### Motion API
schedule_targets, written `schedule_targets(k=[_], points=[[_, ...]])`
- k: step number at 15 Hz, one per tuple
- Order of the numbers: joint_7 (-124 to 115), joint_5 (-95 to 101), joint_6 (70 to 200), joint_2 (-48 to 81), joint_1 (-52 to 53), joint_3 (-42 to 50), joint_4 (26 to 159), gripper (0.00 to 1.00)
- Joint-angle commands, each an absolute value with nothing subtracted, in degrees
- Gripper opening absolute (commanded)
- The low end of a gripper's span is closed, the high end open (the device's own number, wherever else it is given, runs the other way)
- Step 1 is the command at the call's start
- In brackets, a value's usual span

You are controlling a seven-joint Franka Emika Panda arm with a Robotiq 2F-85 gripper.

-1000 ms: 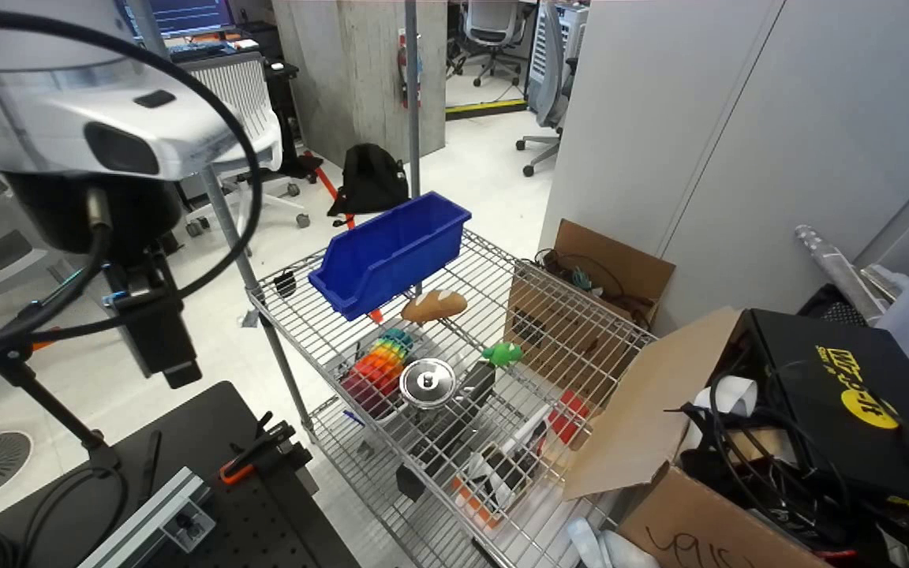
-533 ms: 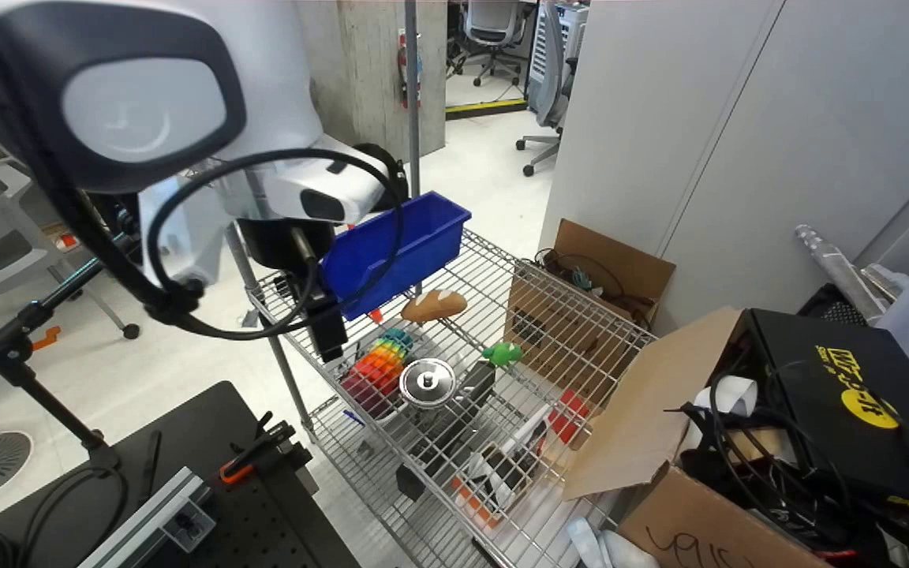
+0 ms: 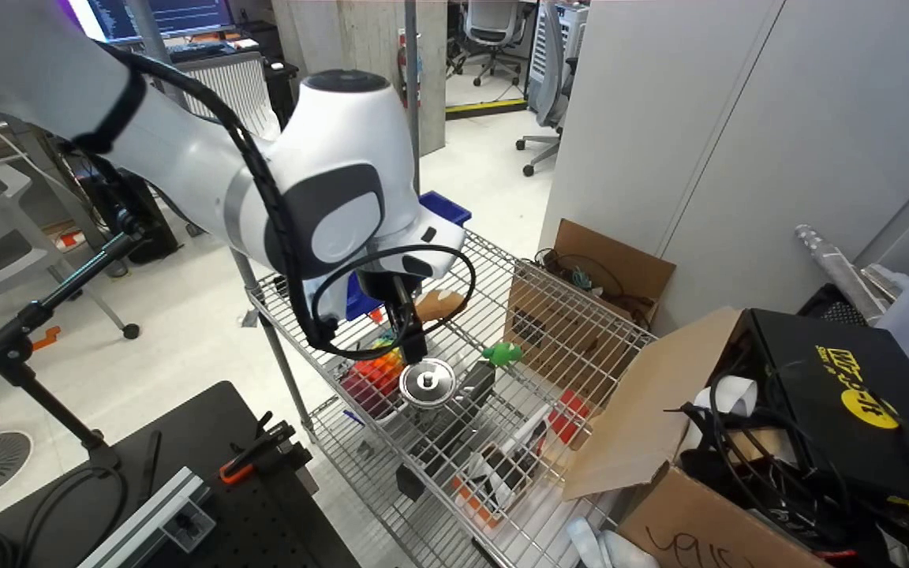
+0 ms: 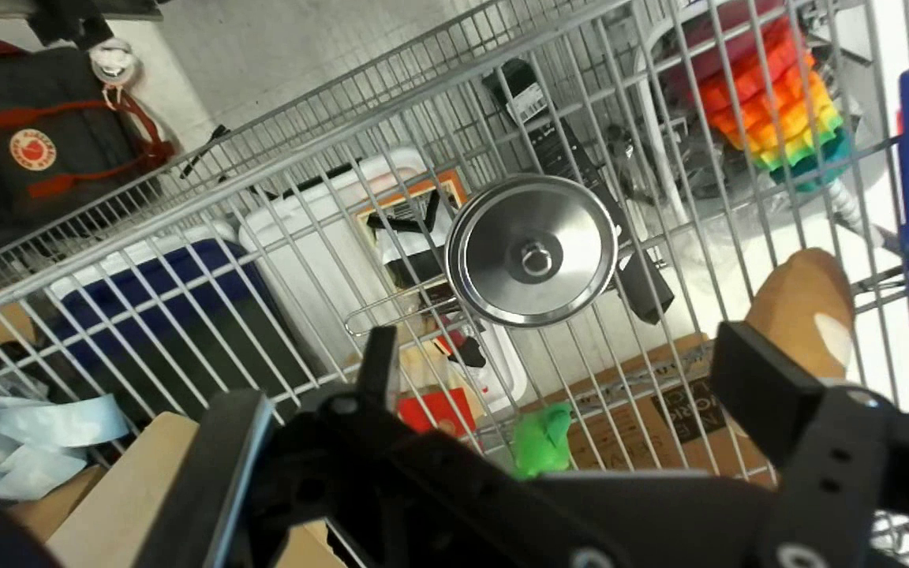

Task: Take the lid off of the pot

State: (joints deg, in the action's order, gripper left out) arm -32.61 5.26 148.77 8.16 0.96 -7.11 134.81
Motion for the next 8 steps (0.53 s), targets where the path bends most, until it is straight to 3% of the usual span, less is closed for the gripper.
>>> schedule_targets(k=[1,8], points=[[-37.25,9.43,150.37,18.08,5.17,-2.35,127.35,1.0],[-32.78,4.53,145.41,29.97,8.74,0.04,117.41,1.0]])
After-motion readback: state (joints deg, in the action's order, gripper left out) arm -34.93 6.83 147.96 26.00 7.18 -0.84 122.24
